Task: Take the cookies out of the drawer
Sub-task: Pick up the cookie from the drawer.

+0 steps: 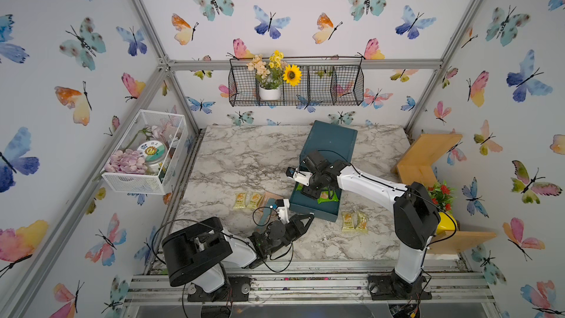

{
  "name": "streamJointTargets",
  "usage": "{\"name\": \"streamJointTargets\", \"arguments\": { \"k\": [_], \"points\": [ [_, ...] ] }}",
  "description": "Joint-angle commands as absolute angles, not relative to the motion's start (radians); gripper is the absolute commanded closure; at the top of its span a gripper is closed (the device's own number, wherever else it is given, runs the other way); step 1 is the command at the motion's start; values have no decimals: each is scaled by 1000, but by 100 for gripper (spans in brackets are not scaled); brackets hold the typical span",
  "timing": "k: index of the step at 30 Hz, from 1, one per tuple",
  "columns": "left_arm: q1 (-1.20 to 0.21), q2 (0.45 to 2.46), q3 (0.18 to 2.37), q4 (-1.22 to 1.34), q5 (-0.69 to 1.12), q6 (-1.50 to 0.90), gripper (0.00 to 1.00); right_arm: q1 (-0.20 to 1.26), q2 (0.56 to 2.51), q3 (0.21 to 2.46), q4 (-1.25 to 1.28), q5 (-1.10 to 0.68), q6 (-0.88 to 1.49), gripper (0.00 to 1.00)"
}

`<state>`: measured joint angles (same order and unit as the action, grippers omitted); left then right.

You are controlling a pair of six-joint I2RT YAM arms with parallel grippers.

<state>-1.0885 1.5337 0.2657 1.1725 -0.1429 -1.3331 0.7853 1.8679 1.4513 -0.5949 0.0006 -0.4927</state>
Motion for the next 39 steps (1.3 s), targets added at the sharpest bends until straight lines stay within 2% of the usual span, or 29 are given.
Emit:
{"name": "streamJointTargets", "arguments": {
  "k": [1, 8, 14, 26, 39],
  "points": [
    [-1091, 1511, 267, 1193, -189, -1318, 100, 787, 1839, 1432, -650, -64, -499, 41],
    [-1091, 1520, 266, 1201, -190, -1319, 100, 787, 1825, 1449, -689, -121, -496, 42],
    [-1091, 1516, 268, 1195, -189, -1316, 100, 787, 1855, 1462, -625, 0, -443, 40],
    [-1090, 1519, 278, 1195, -185, -1310, 100, 787, 1936, 1488, -652, 44, -386, 43],
    [-1090, 1505, 284, 1181, -196, -1299, 100, 787, 1903, 1502, -673, 34, -388, 62]
  ]
}}
